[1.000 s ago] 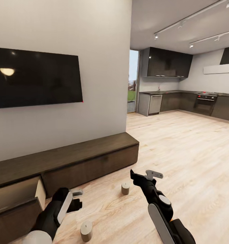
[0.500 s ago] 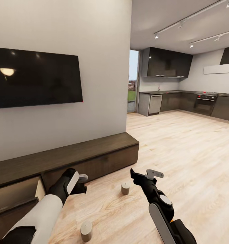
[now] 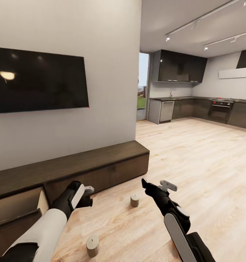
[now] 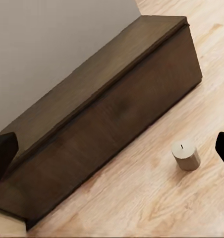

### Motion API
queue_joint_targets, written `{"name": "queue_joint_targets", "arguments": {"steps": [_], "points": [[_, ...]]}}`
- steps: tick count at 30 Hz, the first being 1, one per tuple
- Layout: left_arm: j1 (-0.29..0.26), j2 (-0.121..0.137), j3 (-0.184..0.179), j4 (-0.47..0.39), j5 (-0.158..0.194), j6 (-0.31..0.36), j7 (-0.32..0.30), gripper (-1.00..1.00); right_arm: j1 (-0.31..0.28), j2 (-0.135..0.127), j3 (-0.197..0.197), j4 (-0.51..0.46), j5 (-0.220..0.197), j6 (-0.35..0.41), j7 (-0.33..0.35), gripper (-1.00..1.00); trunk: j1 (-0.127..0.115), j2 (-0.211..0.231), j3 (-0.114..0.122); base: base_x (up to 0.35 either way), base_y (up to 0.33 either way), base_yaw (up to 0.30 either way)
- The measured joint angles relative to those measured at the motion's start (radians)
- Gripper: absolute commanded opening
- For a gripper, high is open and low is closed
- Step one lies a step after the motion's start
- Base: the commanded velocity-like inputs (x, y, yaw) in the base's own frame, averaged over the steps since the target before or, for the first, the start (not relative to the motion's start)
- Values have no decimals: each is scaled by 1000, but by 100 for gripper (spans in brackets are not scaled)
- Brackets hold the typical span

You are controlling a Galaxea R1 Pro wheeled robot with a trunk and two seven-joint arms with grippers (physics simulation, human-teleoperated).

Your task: Place each of the two pumpkins and all three candles from the living room inside a cabinet in the living room (use any cabinet), then make sure every cabinet is closed, and position the cauldron so it is next to a table in the living room.

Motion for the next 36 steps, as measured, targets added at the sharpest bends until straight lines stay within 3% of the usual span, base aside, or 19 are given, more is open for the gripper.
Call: {"name": "queue_joint_targets", "arguments": {"steps": [6, 7, 10, 11, 13, 15, 16, 22, 23, 26, 31, 36], "points": [[0, 8, -1, 96, 0, -134, -2, 100, -1, -16, 38, 3, -25, -4, 48, 100, 23, -42, -19, 0, 0, 0], [-1, 6, -2, 122, 0, -180, -3, 100, 0, -23, 39, 2, -26, -3, 100, 100, 27, -49, -22, 0, 0, 0], [-1, 5, -2, 126, -1, -187, -3, 100, 1, -27, 40, 1, -27, -4, 134, 100, 38, -70, -31, 0, 0, 0], [-1, 5, -2, 128, 0, -199, -3, 100, 2, -29, 40, 0, -27, -4, 193, 100, 42, -77, -34, 0, 0, 0], [-1, 5, -2, 136, 0, -227, -3, 100, 2, -29, 40, 0, -26, -4, 221, 100, 50, -91, -41, 0, 0, 0], [-1, 5, -2, 161, 0, -275, -2, 100, 3, -30, 39, 0, -27, -5, 248, 100, 58, -105, -47, 0, 0, 0], [-1, 6, -3, 190, 0, -319, -2, 100, 4, -32, 38, -1, -28, -4, 293, 100, 61, -112, -50, 0, 0, 0], [-1, 5, -11, 201, -2, -336, -2, 100, 5, -75, 37, -1, -38, -4, 428, 100, 84, -154, -69, 0, 0, 0], [-1, 5, -22, 202, -1, -338, -1, 100, 6, -94, 35, -1, -55, -5, 499, 100, 88, -161, -72, 0, 0, 0], [-1, 5, -27, 204, -1, -339, -1, 100, 7, -123, 35, -1, -113, -5, 595, 100, 100, -182, -81, 0, 0, 0], [-2, 5, -29, 205, -1, -340, -1, 100, 7, -150, 35, -1, -157, -6, 660, 100, 119, -217, -97, 0, 0, 0], [-2, 4, -29, 205, -1, -352, -2, 100, 7, -154, 35, -1, -164, -7, 670, 100, 138, -252, -113, 0, 0, 0]]}}
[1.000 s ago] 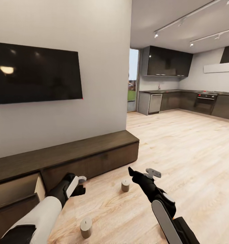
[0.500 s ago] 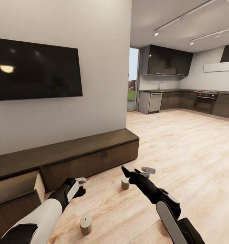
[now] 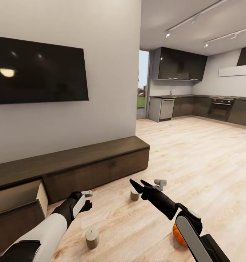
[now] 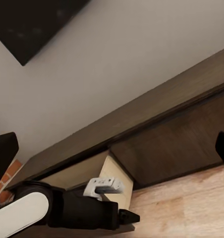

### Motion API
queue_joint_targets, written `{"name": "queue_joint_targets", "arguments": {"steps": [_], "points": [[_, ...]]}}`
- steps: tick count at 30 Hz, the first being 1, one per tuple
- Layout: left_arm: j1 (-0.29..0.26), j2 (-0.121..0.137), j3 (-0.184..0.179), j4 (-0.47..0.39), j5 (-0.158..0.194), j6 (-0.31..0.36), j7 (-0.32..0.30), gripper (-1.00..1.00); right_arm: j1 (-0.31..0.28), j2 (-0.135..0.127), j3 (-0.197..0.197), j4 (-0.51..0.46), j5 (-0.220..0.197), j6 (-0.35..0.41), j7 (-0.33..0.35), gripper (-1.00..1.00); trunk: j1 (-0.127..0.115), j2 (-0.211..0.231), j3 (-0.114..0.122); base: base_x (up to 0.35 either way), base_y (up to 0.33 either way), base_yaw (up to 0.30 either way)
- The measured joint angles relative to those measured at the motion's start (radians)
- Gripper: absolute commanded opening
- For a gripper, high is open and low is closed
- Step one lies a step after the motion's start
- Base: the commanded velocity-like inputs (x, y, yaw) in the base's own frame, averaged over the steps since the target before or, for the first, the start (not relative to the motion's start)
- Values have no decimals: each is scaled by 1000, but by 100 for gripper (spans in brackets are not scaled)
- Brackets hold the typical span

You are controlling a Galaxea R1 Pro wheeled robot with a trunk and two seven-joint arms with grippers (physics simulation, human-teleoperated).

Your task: Place each of the two pumpkins and all three candles from the living room inside a cabinet in the living room (use any cabinet), then make sure every cabinet is closed, and position the cauldron so it is next to a table in the living room.

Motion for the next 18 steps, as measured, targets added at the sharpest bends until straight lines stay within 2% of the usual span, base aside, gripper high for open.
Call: {"name": "queue_joint_targets", "arguments": {"steps": [10, 12, 18], "points": [[0, -1, -4, 0, 0, -3, -1, 100, 0, -1, 3, -1, -1, -2, 4, 100, 38, -70, -31, 0, 0, 0], [0, -1, -4, 0, 0, -3, -3, 100, 0, -1, 2, -1, -1, -1, 33, 100, 46, -84, -38, 0, 0, 0], [0, -1, -4, 0, 0, -3, -3, 100, 0, -2, 2, 0, 0, -1, 46, 100, 69, -126, -56, 0, 0, 0]]}}
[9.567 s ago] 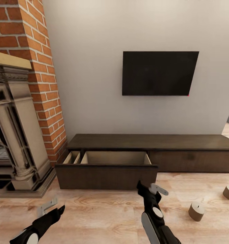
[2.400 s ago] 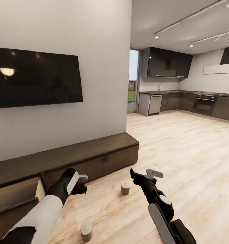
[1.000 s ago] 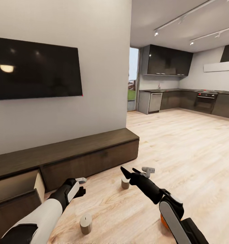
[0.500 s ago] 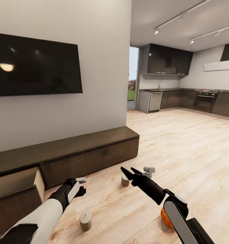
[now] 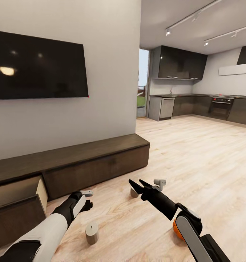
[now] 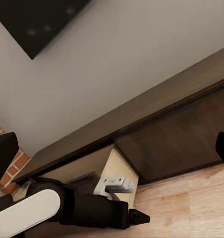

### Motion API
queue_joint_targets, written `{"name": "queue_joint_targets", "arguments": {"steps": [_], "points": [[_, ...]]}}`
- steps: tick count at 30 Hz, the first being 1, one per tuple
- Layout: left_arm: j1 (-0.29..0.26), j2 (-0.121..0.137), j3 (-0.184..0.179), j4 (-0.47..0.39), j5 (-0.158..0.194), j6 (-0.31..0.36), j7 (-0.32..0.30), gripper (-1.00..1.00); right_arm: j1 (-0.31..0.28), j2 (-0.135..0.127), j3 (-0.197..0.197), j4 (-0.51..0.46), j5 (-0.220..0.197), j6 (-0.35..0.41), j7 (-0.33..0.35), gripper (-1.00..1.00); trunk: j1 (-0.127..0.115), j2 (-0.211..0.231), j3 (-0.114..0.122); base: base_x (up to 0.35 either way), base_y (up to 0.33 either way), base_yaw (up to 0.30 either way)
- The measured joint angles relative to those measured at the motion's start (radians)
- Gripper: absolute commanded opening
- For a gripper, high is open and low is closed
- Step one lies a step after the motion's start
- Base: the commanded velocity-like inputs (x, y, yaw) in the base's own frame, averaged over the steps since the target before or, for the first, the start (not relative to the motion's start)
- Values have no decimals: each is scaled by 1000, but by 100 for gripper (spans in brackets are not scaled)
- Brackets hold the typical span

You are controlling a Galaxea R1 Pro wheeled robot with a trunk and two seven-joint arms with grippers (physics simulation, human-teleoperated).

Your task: Place each of the two pumpkins and all three candles from the living room inside a cabinet in the living room (use any cabinet), then make sure every cabinet is closed, and position the cauldron so it is next to a table in the living room.

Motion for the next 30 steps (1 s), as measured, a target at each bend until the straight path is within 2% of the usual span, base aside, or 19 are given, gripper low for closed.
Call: {"name": "queue_joint_targets", "arguments": {"steps": [13, 21, 25, 30], "points": [[0, -5, -7, 12, 0, -1, -3, 100, 0, -1, -2, 4, 3, 0, 0, 100, 50, -91, -41, 0, 0, 0], [0, -26, -27, 12, 0, 0, 1, 100, 0, -1, -1, 4, 3, 2, 0, 100, 54, -93, -72, 0, 0, 0], [0, -50, -32, 12, 0, 0, 3, 100, 0, -1, -2, 3, 3, 3, 1, 100, 55, -94, -87, 0, 0, 0], [0, -56, -32, 12, 0, 0, 4, 100, 0, -2, -2, 2, 3, 3, 1, 100, 58, -95, -106, 0, 0, 0]]}}
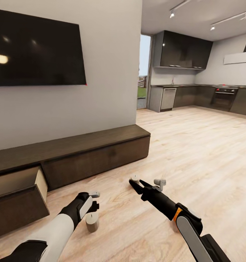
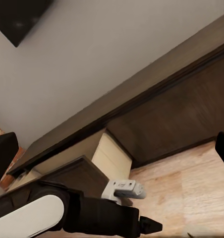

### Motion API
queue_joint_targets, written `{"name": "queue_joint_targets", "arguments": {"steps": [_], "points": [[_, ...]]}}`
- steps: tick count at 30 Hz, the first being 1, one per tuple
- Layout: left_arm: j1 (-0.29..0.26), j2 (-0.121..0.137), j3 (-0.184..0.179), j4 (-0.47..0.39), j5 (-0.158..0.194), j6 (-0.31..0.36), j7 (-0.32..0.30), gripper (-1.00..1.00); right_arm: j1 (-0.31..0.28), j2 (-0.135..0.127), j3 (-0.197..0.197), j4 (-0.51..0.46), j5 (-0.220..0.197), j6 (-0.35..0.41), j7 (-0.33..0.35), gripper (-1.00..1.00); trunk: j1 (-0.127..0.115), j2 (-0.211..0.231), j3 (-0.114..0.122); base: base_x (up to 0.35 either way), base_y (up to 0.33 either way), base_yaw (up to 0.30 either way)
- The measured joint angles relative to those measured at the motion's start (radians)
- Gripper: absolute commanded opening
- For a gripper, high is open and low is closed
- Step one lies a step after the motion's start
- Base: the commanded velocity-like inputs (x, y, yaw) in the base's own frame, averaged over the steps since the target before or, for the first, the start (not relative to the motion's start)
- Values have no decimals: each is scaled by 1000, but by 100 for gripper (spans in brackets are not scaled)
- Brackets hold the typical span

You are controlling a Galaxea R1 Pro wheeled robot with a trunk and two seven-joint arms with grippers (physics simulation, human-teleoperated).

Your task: Place each of the two pumpkins and all three candles from the living room inside a cabinet in the living room (use any cabinet), then make sure every cabinet is closed, and position the cauldron so it is next to a table in the living room.

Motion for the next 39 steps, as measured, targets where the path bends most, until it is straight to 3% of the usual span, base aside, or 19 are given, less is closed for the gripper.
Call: {"name": "queue_joint_targets", "arguments": {"steps": [6, 14, 18, 20, 24, 39], "points": [[0, 0, -1, 0, 0, 0, 0, 100, 0, -20, 1, -2, -2, 0, 1, 100, 3, -1, -23, 0, 0, 0], [0, 0, -1, 0, 0, 0, 0, 100, 0, -24, 2, -2, -3, -1, 9, 100, 6, -3, -54, 0, 0, 0], [0, 0, -1, 0, 0, 0, 0, 100, 0, -25, 0, -3, -2, -1, 81, 100, 8, -4, -70, 0, 0, 0], [0, 0, -1, 0, -1, 0, 0, 100, 0, -40, 0, -3, -2, -2, 132, 100, 9, -5, -77, 0, 0, 0], [0, 0, -1, 0, -1, 0, 0, 100, 0, -49, -1, -3, -2, -2, 148, 100, 11, -6, -93, 0, 0, 0], [0, 3, -1, 0, 0, 0, -3, 100, 0, -52, -3, -2, -3, -3, 153, 100, 10, -6, -93, 89, 0, 0]]}}
